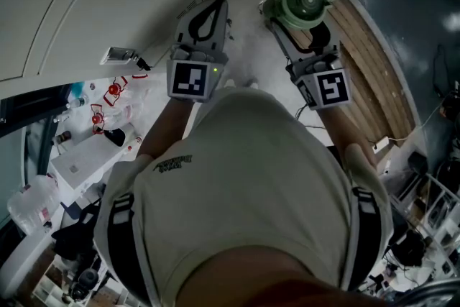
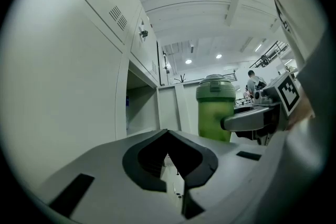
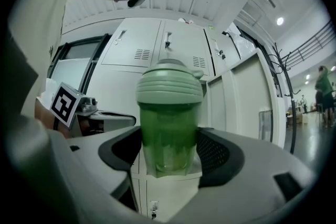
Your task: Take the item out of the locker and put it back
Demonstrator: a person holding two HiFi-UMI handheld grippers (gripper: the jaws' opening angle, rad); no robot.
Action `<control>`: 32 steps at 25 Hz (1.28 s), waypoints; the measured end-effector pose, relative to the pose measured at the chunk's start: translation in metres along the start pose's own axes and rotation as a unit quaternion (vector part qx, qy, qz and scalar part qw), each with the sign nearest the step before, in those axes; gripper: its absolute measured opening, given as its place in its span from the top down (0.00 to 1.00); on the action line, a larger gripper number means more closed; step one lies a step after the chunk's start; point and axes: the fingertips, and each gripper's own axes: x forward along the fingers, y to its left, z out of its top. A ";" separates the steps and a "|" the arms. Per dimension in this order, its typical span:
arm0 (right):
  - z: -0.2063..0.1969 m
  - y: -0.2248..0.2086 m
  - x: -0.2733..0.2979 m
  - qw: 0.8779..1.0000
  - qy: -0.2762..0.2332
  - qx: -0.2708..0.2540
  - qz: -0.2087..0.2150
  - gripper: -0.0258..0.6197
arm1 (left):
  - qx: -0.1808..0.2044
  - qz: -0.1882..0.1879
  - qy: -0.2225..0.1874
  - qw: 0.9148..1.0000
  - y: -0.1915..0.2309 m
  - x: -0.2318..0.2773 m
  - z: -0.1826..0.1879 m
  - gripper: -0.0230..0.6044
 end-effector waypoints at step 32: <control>-0.010 -0.011 -0.013 1.000 0.009 0.018 -0.017 0.44 | 0.015 -0.001 0.010 1.000 -0.004 0.003 -0.007 0.94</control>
